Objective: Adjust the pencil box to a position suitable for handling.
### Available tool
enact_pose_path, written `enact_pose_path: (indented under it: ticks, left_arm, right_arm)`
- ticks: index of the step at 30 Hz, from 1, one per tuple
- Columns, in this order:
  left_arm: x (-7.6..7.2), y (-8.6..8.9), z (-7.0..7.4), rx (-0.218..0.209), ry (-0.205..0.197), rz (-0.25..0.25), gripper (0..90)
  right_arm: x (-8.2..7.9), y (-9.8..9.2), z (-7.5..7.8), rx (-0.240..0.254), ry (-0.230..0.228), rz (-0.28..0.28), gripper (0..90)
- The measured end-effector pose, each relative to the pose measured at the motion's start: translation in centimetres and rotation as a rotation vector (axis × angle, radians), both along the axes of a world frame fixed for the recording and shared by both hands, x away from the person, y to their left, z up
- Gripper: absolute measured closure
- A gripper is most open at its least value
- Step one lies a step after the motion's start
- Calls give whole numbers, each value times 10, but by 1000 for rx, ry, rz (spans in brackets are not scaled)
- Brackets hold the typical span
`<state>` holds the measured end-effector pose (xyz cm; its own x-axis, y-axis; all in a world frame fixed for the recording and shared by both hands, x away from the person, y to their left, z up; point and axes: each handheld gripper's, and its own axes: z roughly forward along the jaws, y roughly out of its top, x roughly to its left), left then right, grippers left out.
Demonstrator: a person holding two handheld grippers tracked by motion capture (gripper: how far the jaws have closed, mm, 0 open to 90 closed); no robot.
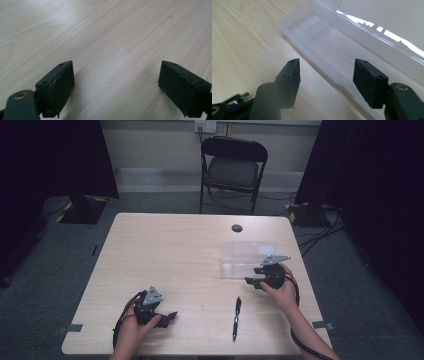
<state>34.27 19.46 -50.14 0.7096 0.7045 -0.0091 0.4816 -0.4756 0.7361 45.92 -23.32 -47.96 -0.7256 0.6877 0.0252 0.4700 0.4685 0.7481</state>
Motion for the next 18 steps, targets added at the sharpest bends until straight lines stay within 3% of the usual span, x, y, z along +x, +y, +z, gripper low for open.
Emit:
enact_pose_path:
  ticks: [3, 6, 9, 13, 17, 18]
  left_arm:
    - [0, 0, 0, 0, 0, 0, 131]
    - [0, 0, 0, 0, 0, 0, 131]
    - [0, 0, 0, 0, 0, 0, 131]
    - [0, 0, 0, 0, 0, 0, 131]
    - [0, 0, 0, 0, 0, 0, 131]
    - [0, 0, 0, 0, 0, 0, 131]
  right_arm:
    - [1, -5, -2, -13, 0, -15, 391]
    - [3, -8, -6, -43, 22, -27, 486]
    - [2, -6, -8, -56, 5, -28, 606]
    - [1, -4, -11, -47, 0, -34, 658]
    - [-1, 0, -10, -55, 1, -39, 754]
    - [-2, 2, -10, -52, 4, -43, 815]
